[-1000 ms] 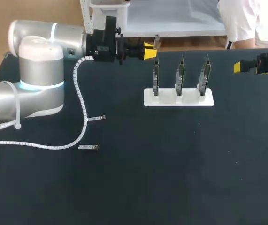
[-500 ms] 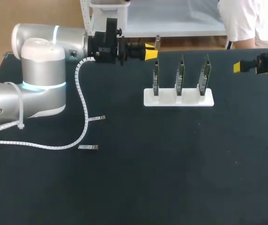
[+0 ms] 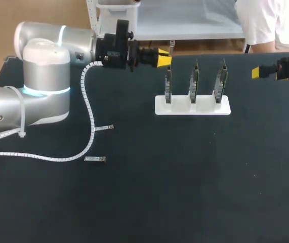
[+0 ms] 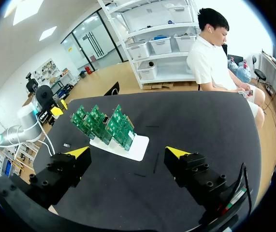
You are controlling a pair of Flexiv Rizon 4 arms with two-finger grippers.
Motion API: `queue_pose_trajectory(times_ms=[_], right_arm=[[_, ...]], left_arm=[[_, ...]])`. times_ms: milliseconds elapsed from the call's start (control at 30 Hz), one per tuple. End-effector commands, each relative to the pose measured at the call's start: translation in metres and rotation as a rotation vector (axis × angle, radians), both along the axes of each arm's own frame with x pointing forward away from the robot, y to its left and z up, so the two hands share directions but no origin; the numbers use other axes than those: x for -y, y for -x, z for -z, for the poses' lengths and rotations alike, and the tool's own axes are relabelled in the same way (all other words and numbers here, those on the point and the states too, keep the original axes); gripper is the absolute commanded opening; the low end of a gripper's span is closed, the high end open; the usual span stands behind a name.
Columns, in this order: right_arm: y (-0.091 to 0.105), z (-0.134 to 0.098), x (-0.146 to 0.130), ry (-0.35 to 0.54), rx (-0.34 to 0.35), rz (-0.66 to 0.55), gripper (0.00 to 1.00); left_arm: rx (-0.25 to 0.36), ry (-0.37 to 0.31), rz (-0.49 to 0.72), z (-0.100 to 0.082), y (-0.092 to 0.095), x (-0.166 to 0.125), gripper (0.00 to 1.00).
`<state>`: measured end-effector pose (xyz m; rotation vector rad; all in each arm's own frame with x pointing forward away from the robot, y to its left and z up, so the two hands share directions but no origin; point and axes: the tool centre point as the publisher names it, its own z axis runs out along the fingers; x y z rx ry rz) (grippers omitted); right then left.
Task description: Pick up the optical module with the left hand, and insert it into the network port with the right hand.
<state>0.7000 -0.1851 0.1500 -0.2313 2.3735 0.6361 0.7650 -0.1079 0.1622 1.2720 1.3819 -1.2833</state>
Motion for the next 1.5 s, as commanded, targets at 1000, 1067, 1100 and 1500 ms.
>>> queue_pose_trajectory(times_ms=[1000, 1067, 1100, 1500], right_arm=[[-0.049, -0.039, -0.020, 0.163, 0.107, -0.636, 1.00], [-0.054, -0.040, -0.034, 0.189, 0.123, -0.731, 1.00], [-0.056, -0.040, -0.041, 0.190, 0.130, -0.775, 1.00], [-0.068, -0.039, -0.081, 0.214, 0.182, -0.717, 1.00]], left_arm=[[-0.025, -0.006, 0.012, 0.003, -0.004, 0.001, 0.00], [-0.025, -0.006, 0.012, 0.003, -0.004, 0.001, 0.00], [-0.025, -0.006, 0.012, 0.003, -0.004, 0.001, 0.00], [-0.025, -0.006, 0.012, 0.003, -0.004, 0.001, 0.00]])
